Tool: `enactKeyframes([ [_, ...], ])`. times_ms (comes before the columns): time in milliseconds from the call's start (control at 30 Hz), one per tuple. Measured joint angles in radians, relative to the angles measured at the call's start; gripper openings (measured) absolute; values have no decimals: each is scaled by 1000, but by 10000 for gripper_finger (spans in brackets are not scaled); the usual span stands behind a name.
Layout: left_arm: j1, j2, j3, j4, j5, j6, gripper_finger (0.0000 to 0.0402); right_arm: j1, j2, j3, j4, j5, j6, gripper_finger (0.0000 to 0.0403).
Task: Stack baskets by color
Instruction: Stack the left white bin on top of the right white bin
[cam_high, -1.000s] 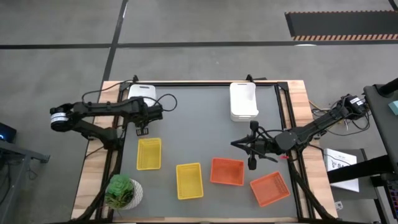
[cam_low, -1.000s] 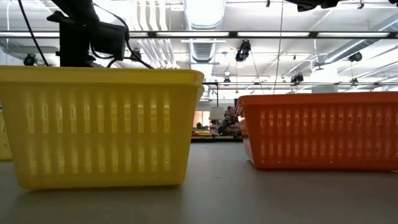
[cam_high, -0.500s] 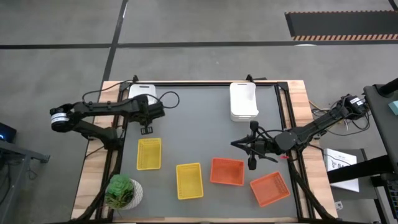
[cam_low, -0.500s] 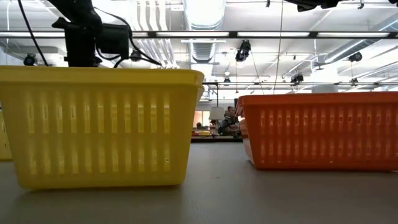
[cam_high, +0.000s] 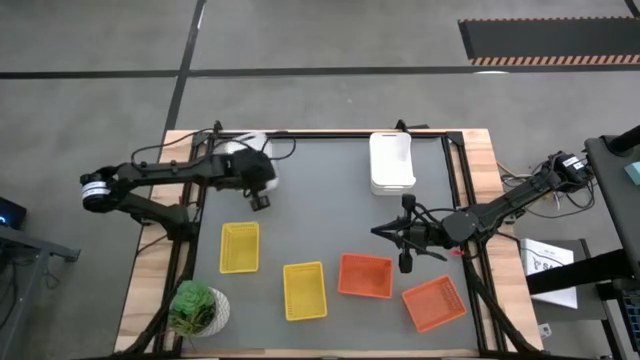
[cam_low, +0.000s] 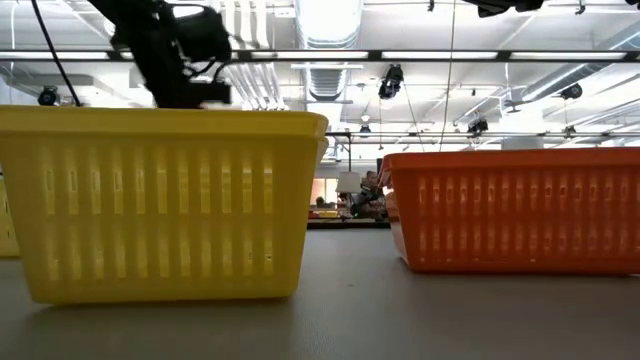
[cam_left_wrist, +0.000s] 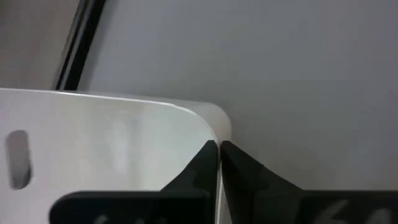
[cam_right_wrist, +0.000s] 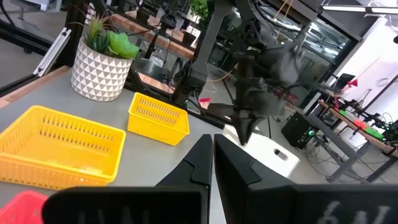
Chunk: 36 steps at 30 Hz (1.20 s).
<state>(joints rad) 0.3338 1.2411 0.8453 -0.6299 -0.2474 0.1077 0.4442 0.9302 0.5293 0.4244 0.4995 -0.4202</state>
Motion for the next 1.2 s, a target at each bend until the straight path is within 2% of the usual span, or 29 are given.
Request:
enactKeyframes([
  [133,-15,0,5,232,126,-23,0,0,0,0,0,0,0,9],
  [300,-54,0,5,396,160,-23,0,0,0,0,-1,0,0,9],
  [500,-109,45,5,489,159,-31,0,0,0,0,-2,0,1,9],
  [800,-155,205,5,653,159,-96,0,0,0,0,-13,0,17,9],
  [1200,-158,358,78,676,159,-92,5,0,0,0,-25,0,20,9],
])
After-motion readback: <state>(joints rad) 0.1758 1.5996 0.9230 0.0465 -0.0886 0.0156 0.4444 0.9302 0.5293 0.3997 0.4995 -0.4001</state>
